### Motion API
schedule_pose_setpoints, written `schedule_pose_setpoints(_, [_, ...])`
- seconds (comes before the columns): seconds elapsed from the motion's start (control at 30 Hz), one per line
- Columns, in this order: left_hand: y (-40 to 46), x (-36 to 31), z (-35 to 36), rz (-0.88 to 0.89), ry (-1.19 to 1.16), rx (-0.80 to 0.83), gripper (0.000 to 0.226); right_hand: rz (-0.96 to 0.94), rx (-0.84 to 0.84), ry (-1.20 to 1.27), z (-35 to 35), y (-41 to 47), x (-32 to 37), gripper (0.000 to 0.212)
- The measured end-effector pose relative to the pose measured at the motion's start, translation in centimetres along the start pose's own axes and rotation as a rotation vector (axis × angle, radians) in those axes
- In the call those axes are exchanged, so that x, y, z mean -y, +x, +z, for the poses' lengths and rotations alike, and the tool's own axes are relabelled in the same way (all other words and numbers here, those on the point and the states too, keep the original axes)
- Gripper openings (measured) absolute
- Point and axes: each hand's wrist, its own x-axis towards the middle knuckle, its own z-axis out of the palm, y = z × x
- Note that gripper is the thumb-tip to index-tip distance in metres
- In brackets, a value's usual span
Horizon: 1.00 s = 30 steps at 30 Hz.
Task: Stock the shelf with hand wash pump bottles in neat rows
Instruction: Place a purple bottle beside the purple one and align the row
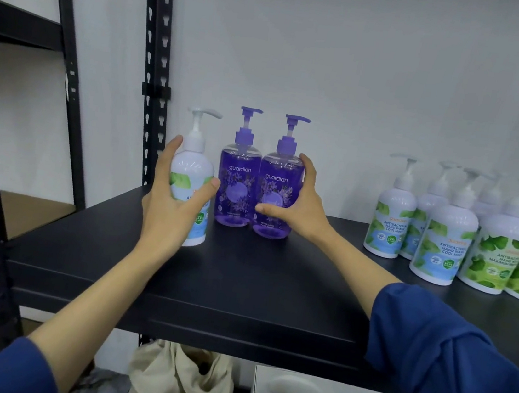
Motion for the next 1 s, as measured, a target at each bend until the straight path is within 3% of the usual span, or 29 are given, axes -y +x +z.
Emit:
schedule_pose_setpoints(0.47, [-0.2,-0.2,0.1,0.002,0.019,0.018,0.07,0.085,0.118,0.121,-1.3,0.6,-0.8,0.109])
schedule_pose_setpoints(1.0, [-0.2,-0.2,0.3,0.007,0.031,0.007,0.068,0.068,0.098,0.153,-0.8,0.7,-0.6,0.105])
